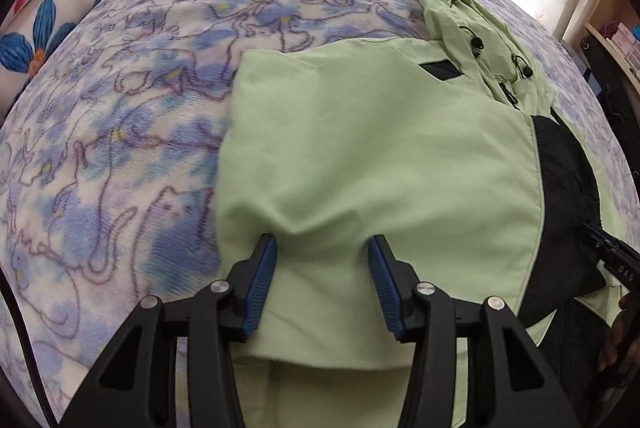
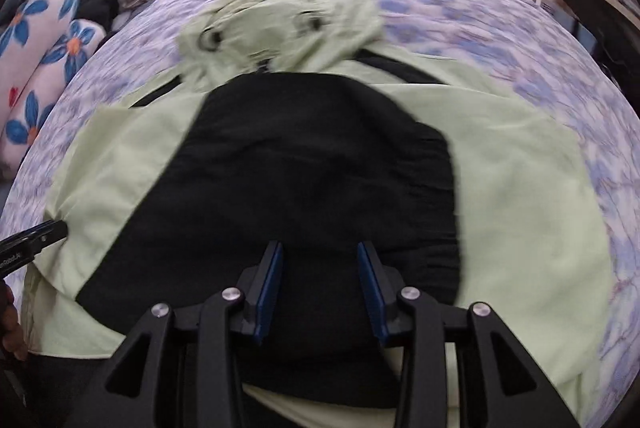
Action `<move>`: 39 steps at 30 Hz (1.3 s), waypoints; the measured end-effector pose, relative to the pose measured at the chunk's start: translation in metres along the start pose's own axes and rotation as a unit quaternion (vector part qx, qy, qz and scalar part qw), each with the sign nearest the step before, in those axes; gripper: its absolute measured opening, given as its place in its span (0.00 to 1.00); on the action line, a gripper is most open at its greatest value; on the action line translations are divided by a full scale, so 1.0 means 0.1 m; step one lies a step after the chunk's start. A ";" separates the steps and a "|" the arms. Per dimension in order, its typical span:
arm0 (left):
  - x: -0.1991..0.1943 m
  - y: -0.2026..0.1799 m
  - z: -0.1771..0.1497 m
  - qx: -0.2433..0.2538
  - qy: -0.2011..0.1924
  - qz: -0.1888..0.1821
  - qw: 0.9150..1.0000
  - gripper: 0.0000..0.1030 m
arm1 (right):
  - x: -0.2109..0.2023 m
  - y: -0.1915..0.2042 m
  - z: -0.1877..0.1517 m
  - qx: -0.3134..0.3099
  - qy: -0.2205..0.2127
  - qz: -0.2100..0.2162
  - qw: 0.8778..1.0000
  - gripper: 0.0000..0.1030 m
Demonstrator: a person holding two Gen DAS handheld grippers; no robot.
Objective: Fold large clothes
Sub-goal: 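Move both open tools over the jacket toward its black hem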
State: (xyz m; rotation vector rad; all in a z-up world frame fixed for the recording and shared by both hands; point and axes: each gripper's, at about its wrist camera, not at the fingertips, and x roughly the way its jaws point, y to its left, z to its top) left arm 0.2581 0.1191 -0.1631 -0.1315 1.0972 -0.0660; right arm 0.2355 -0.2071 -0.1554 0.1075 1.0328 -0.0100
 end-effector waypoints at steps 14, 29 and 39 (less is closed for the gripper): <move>0.20 -0.41 0.75 -0.004 -0.025 -0.029 0.999 0.52 | 0.15 0.99 0.55 -0.066 -0.010 0.079 0.995 0.37; 0.69 0.05 0.94 -0.021 -0.054 0.031 0.998 0.54 | 0.40 -0.59 0.73 0.049 -0.024 -0.038 0.998 0.39; 0.43 0.06 0.89 -0.044 -0.042 0.035 0.998 0.56 | 0.13 -0.55 0.72 0.064 -0.033 -0.034 0.997 0.41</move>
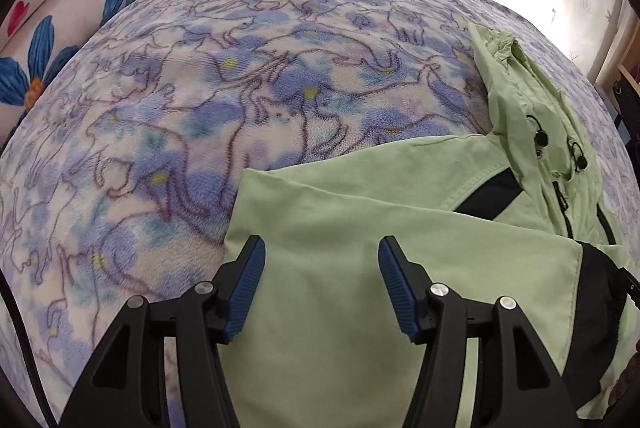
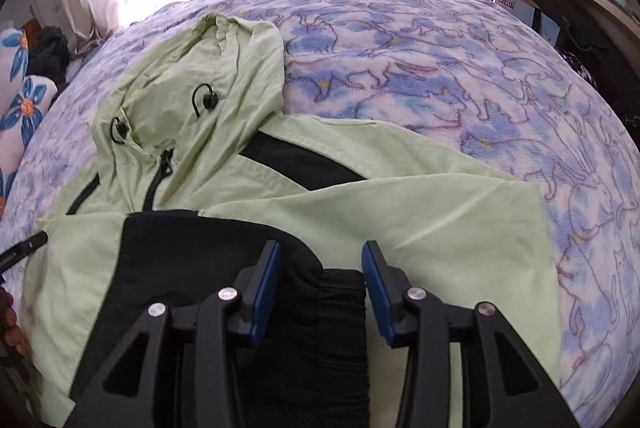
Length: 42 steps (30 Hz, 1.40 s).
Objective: Fold large clothes
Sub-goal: 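Move both open tools over the jacket toward its black hem, then grasp the black hem of the jacket with both tools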
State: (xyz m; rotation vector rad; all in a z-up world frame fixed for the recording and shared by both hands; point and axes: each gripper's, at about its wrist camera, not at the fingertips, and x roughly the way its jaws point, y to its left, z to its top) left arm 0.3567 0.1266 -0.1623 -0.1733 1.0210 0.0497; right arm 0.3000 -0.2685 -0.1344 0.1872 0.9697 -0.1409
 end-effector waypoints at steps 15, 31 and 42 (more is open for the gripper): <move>-1.28 -0.10 -0.41 0.023 -0.029 -0.001 0.999 0.66 | -1.12 0.05 -0.31 -0.021 -0.026 0.030 0.999 0.41; -2.52 -0.13 -1.14 0.058 -0.070 -0.011 0.996 0.82 | -2.16 -0.28 -0.92 -0.031 -0.067 0.023 0.997 0.41; -2.79 0.05 -1.78 0.055 -0.054 -0.030 0.997 0.84 | -2.50 -0.49 -1.35 -0.037 -0.079 0.023 0.996 0.50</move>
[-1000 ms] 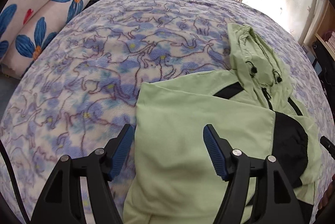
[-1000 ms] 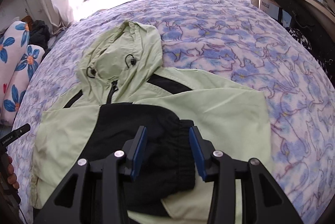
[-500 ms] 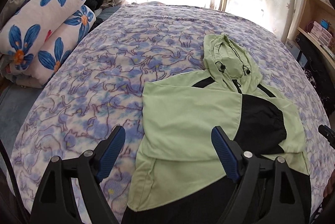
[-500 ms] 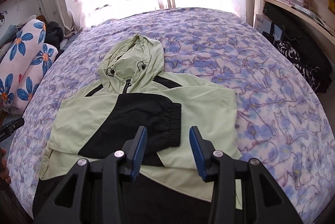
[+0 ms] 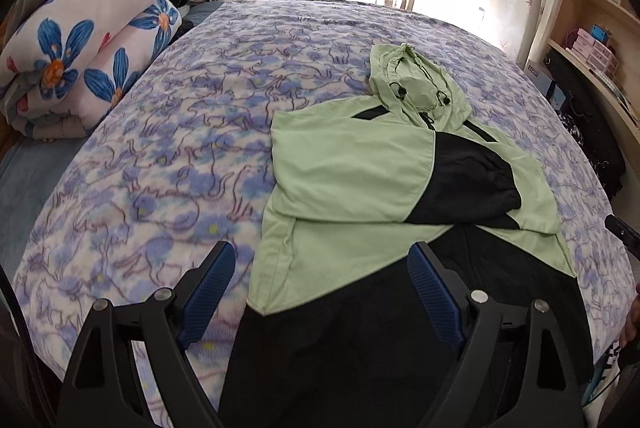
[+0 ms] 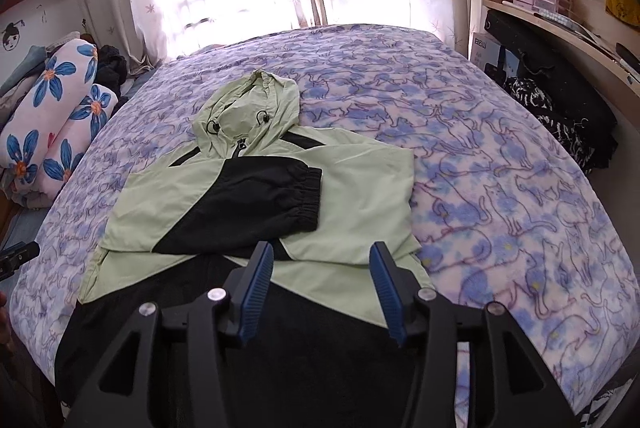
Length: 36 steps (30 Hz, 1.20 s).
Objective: Fold large clothes
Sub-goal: 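Grasp the black hem of the jacket with both tools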
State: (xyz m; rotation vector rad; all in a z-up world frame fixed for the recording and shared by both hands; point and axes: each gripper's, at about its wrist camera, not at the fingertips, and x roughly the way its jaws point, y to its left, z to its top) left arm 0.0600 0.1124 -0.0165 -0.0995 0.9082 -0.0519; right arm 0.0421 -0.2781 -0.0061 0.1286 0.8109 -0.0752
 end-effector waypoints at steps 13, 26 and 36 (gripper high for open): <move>-0.19 0.41 -1.04 0.012 0.050 -0.015 0.999 0.84 | -0.26 -0.16 -0.79 -0.044 0.059 0.008 0.997 0.63; 0.20 0.95 -1.73 0.025 0.146 -0.041 0.988 0.84 | -0.42 -1.30 -1.75 0.072 0.147 -0.018 0.986 0.63; 0.22 0.97 -1.76 0.024 0.133 -0.076 0.988 0.86 | -0.29 -1.18 -2.03 0.072 0.177 0.064 0.979 0.54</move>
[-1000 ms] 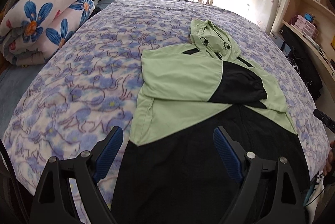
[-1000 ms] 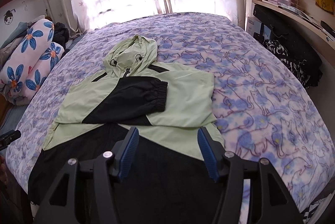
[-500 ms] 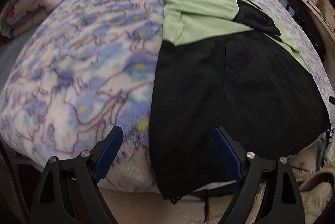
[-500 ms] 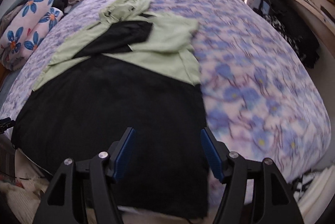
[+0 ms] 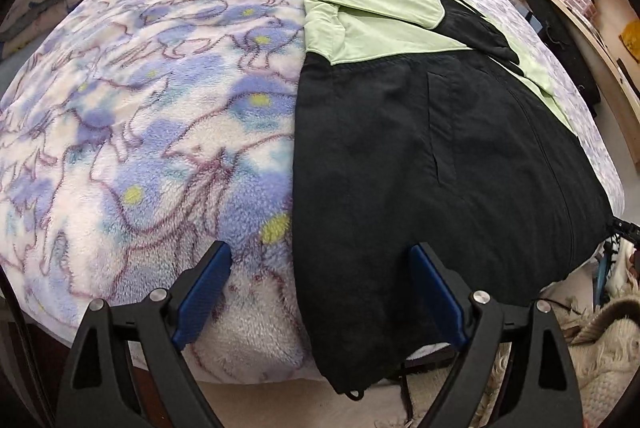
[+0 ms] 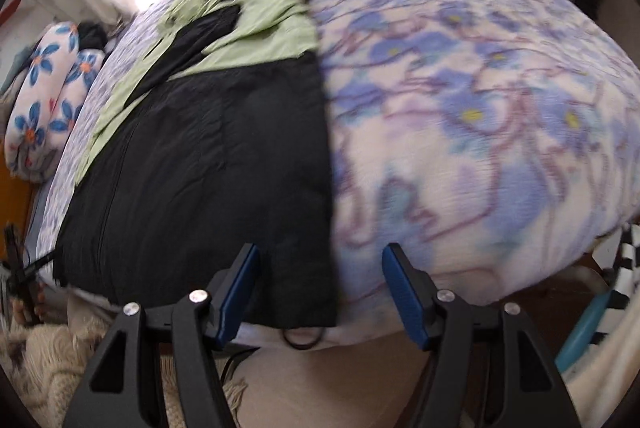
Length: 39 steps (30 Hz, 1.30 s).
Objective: Fold large clothes
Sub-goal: 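Grasp the black hem of the jacket with both tools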
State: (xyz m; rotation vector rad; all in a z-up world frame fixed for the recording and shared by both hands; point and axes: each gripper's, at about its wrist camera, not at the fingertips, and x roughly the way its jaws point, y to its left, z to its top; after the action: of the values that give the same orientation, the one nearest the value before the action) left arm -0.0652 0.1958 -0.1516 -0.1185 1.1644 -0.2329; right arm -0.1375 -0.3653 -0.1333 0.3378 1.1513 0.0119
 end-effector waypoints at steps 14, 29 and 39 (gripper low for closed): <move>-0.18 0.06 -0.13 -0.019 -0.006 -0.034 0.999 0.63 | -0.19 0.25 0.02 -0.059 -0.007 0.014 0.998 0.23; 0.04 -0.33 -0.13 0.039 0.020 0.009 0.999 0.57 | 0.09 0.16 0.03 -0.040 0.013 0.004 0.999 0.23; -0.38 -0.36 0.09 -0.075 0.009 -0.037 0.996 0.03 | -0.42 0.45 0.17 -0.050 -0.074 -0.034 0.995 0.16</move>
State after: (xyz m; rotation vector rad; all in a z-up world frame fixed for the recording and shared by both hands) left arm -0.0755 0.1697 -0.1061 -0.2915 1.1970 -0.2122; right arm -0.1325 -0.3343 -0.0771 0.2065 1.0116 -0.0143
